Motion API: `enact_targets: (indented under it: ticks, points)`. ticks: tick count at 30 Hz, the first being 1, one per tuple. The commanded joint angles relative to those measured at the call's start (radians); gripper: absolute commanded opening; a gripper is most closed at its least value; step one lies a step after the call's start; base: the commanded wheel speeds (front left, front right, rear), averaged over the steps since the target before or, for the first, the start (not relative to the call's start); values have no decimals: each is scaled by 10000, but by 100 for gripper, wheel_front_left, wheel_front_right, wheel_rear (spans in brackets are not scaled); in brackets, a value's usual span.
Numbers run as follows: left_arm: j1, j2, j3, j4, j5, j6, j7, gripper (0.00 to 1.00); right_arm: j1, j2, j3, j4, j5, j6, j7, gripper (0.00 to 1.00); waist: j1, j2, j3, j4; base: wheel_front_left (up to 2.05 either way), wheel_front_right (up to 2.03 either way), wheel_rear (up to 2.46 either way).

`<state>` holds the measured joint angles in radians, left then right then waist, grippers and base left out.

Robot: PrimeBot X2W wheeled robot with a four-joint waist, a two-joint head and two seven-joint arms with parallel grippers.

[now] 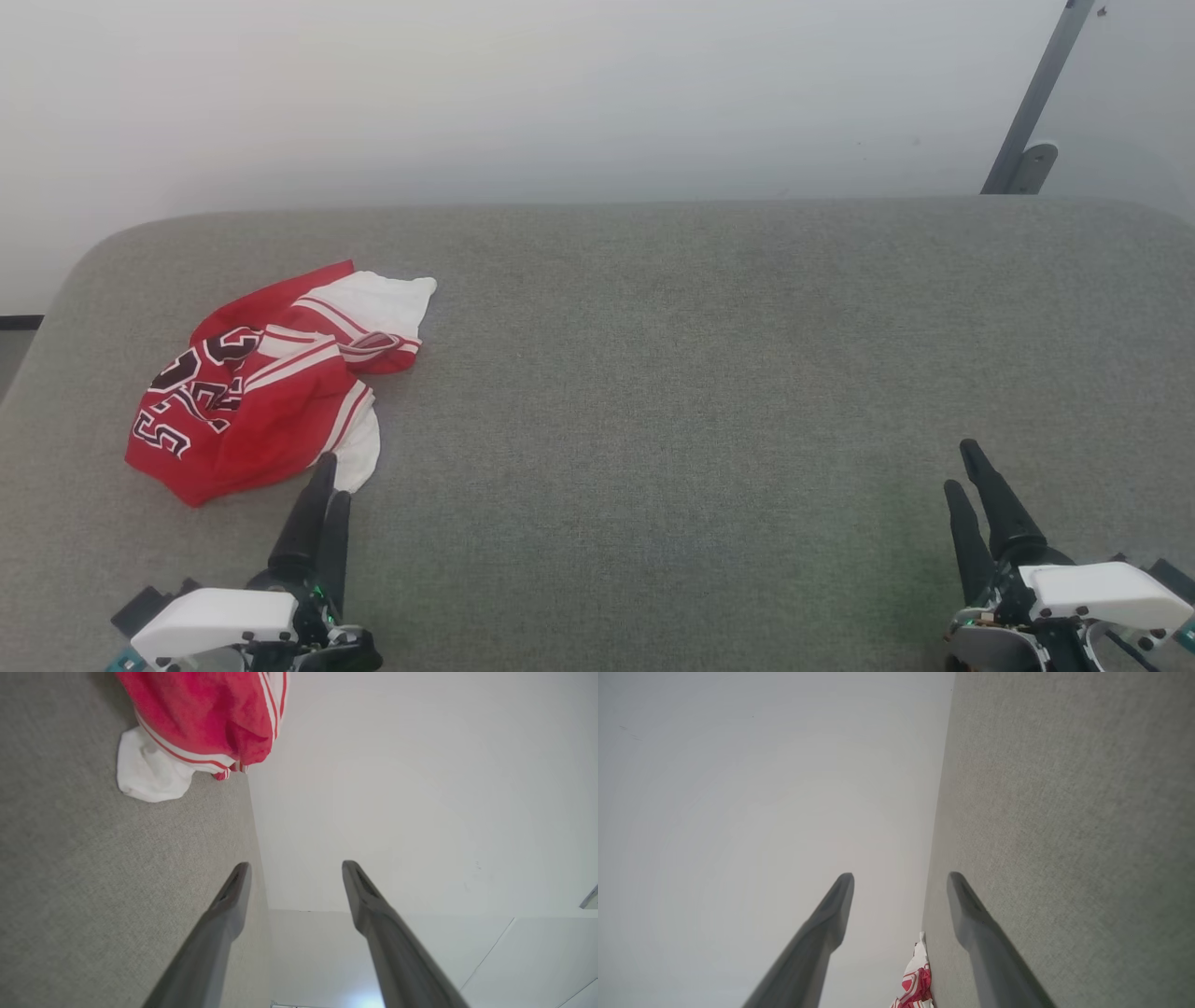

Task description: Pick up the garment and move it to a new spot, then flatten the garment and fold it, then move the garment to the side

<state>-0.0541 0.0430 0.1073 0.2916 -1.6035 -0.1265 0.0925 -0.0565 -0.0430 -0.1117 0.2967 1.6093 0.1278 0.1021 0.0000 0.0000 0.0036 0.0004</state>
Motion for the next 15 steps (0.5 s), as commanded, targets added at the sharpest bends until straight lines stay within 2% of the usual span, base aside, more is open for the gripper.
enact_targets:
  ticks: [1,6,15]
  points:
    - [-230,115,-28,-246,188,-15,-138,100,-297,-71,9,-198,-97,25,-119,100,0,0,0,2,0,0,0]
    - [-264,304,-139,-305,862,-18,-401,100,-383,-290,204,-228,-695,26,-442,100,0,0,2,7,0,0,0]
    - [-221,319,-33,-526,3211,-23,-806,100,-542,-611,431,-220,-2635,28,-899,100,0,0,4,17,0,0,0]
